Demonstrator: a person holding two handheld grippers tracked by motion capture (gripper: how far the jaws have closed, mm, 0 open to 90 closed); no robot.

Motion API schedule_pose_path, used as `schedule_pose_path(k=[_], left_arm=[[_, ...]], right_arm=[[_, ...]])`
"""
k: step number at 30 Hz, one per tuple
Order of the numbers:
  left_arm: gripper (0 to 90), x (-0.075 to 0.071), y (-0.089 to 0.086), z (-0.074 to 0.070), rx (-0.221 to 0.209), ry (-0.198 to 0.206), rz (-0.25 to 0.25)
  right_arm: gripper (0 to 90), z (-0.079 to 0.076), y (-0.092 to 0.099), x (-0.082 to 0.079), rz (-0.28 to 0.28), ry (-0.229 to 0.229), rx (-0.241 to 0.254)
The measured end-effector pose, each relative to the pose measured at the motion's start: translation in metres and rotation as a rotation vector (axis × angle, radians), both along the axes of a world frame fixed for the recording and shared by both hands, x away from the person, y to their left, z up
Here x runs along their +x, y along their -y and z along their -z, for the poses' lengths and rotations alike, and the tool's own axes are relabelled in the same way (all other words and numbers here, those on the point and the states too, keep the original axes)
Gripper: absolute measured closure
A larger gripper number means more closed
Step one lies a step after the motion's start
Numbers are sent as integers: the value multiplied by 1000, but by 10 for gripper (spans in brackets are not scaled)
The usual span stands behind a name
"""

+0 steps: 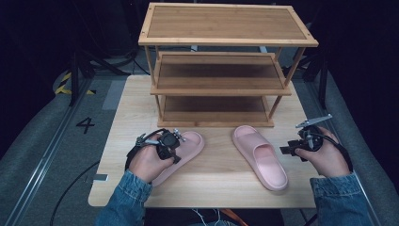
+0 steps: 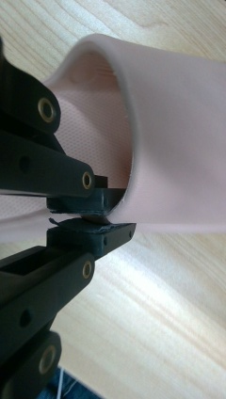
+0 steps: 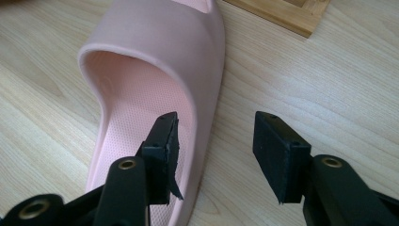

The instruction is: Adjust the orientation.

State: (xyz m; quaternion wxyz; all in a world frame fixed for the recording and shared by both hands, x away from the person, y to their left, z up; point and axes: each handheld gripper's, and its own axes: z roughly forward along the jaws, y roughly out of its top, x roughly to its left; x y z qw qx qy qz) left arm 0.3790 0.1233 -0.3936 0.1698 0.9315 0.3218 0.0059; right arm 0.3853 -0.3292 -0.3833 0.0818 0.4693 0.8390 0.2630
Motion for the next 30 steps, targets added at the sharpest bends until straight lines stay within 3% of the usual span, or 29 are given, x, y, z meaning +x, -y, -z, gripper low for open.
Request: schedule_pose_path(k=[5, 9, 14, 30], left_arm=[[840, -4, 1, -15, -3, 7, 23], [836, -7, 2, -26, -31, 6, 42], [829, -8, 3, -44, -10, 39, 77], [825, -1, 19, -99, -38, 109, 152]], right_arm=[[519, 0, 4, -2, 9, 4, 1], [518, 1, 6, -3, 18, -2, 3], [519, 1, 8, -5, 19, -2, 5], [522, 3, 16, -14, 38, -8, 2]])
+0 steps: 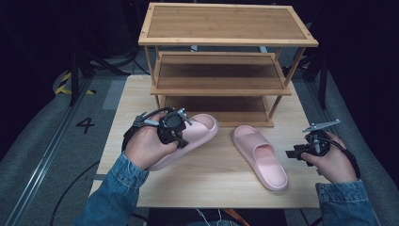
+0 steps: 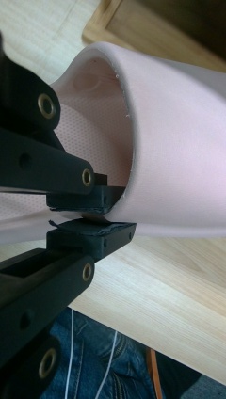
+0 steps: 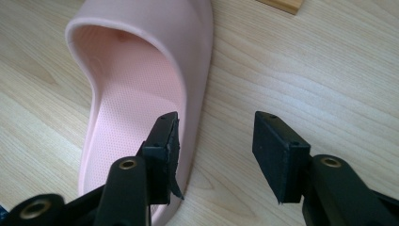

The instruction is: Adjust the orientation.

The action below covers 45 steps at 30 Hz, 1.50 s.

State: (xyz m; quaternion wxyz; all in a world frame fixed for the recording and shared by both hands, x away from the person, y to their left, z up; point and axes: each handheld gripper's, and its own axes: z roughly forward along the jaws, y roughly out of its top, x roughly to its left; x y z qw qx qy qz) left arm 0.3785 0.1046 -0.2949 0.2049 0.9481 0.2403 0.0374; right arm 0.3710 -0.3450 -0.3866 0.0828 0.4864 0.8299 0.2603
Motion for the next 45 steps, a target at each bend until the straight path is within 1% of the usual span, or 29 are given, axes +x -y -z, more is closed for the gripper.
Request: schedule_pose_path(k=[8, 9, 14, 17, 22, 23, 24, 25, 26, 28, 29, 31, 32, 33, 34, 35, 36, 37, 38, 39, 40, 41, 42, 44, 45], left_arm=[[823, 8, 8, -26, -22, 33, 17], [824, 9, 9, -28, -19, 35, 21], [825, 17, 17, -45, -12, 71, 24], [826, 23, 22, -52, -9, 90, 13], [825, 36, 29, -61, -16, 139, -1], [825, 38, 30, -63, -14, 143, -3], [824, 43, 31, -66, -13, 157, -6], [825, 43, 31, -66, -13, 157, -6], [825, 47, 33, -68, -11, 171, -4], [826, 52, 35, -70, -5, 185, -16], [813, 56, 36, -71, -1, 199, -12], [804, 62, 38, -72, -2, 236, -18], [804, 67, 39, -73, 8, 251, -22], [803, 70, 41, -73, -6, 247, -27], [815, 73, 42, -74, -12, 253, -25], [824, 75, 44, -75, 2, 254, -24], [830, 76, 46, -75, 15, 264, -30], [833, 78, 49, -74, 42, 278, -30], [836, 79, 52, -73, 56, 282, -40], [842, 81, 54, -73, 64, 288, -32], [847, 83, 56, -72, 66, 304, -24], [849, 85, 58, -71, 69, 316, -29], [850, 89, 60, -71, 88, 332, -22], [850, 94, 64, -70, 115, 355, -36], [850, 98, 66, -69, 120, 371, -36]], right_arm=[[523, 2, 4, -6, 12, -2, -1], [523, 2, 4, -6, 15, -2, -5], [523, 2, 6, -9, 20, -2, -6], [523, 2, 8, -11, 23, 0, -7], [525, 2, 11, -13, 36, -1, -5], [525, 2, 11, -14, 37, -2, -5], [525, 2, 12, -14, 36, -3, -6], [525, 2, 12, -14, 36, -3, -6], [525, 2, 13, -14, 36, -2, -4], [525, 2, 13, -14, 37, -2, -4], [525, 2, 13, -14, 39, -2, -3], [525, 2, 13, -14, 38, -2, -2], [526, 2, 13, -14, 38, -1, -3], [526, 2, 13, -14, 37, -1, -3], [526, 2, 13, -15, 37, -2, -3], [526, 2, 13, -14, 35, -1, -5], [527, 2, 13, -14, 34, -2, -3], [527, 2, 12, -14, 34, -3, -2], [527, 3, 12, -14, 33, -3, -4], [527, 3, 12, -14, 33, -4, -4], [527, 3, 12, -14, 32, -3, -4], [527, 3, 12, -14, 32, -4, -3], [527, 3, 12, -14, 32, -4, -3], [527, 4, 12, -13, 33, -5, -3], [527, 4, 12, -13, 31, -5, -5]])
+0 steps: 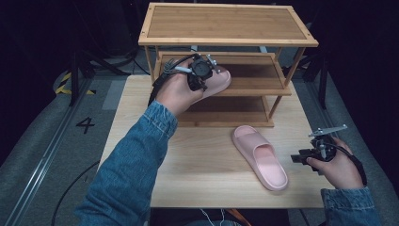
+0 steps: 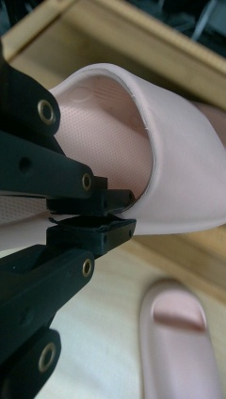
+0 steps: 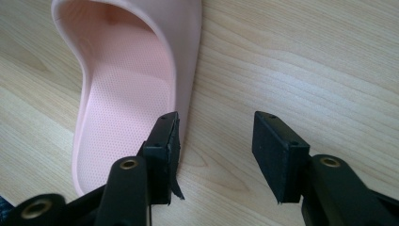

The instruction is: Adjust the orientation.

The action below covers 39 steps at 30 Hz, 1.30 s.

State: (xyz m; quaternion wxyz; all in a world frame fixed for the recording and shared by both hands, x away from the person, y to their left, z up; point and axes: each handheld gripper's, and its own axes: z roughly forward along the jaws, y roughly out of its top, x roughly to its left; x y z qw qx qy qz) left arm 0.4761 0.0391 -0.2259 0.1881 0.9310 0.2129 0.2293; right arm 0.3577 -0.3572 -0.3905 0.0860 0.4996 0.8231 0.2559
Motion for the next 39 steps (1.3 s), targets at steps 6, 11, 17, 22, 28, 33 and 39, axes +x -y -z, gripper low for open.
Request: schedule_pose_path(k=[6, 11, 17, 22, 28, 33, 39], left_arm=[[850, 18, 8, 6, -24, 37, -29], [850, 28, 15, 13, -47, 59, -75], [850, 37, 19, 18, -82, 96, -122], [840, 42, 17, 21, -101, 97, -162], [725, 40, 11, 22, -141, 121, -204], [556, 23, -4, 16, -200, 118, -192], [464, -1, -32, 9, -289, 49, -205]], right_arm=[[527, 1, -1, 1, -6, -3, 3], [527, 2, 0, 1, -4, -4, 2], [527, 1, -1, 1, -9, -3, 2], [527, 1, -3, 3, -17, 2, 1], [527, 0, -9, 8, -40, 3, 0], [526, -2, -13, 14, -54, 7, 2], [525, -5, -20, 23, -71, 14, 5]])
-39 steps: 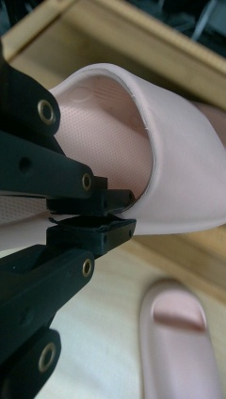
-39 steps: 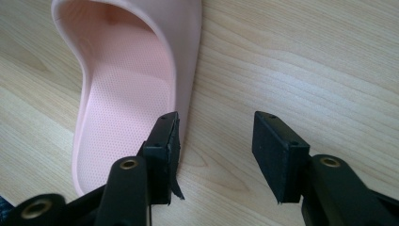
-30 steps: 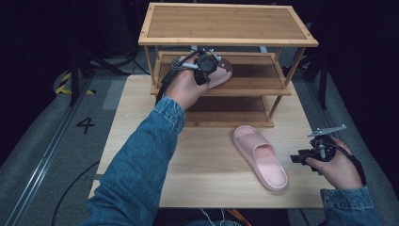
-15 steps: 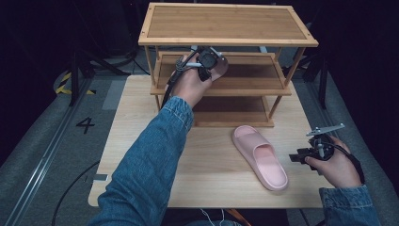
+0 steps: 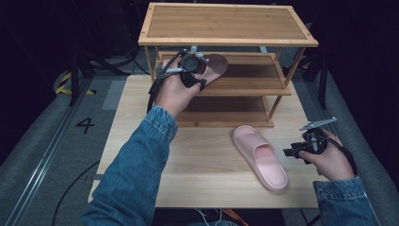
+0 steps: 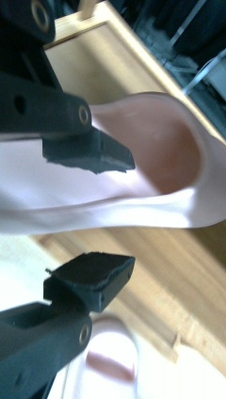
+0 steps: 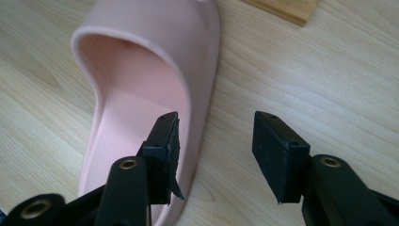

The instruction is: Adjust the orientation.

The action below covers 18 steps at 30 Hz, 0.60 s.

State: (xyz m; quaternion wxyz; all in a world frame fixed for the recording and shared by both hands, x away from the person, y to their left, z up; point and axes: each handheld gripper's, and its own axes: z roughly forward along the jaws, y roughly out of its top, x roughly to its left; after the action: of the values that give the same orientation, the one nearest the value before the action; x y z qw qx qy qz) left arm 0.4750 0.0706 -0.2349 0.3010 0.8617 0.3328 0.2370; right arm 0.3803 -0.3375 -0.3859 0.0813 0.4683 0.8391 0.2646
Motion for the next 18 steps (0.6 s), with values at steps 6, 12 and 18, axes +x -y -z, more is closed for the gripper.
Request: schedule_pose_path(k=[6, 12, 18], left_arm=[[461, -23, -30, -5, -16, -20, -10], [509, -32, -59, -4, -47, -54, -48], [574, -30, -88, 7, -34, -73, -109]], right_arm=[[522, -1, -10, 10, -28, -2, 1], [522, -2, -15, 16, -44, 0, 6], [522, -2, -15, 18, -43, -2, 10]])
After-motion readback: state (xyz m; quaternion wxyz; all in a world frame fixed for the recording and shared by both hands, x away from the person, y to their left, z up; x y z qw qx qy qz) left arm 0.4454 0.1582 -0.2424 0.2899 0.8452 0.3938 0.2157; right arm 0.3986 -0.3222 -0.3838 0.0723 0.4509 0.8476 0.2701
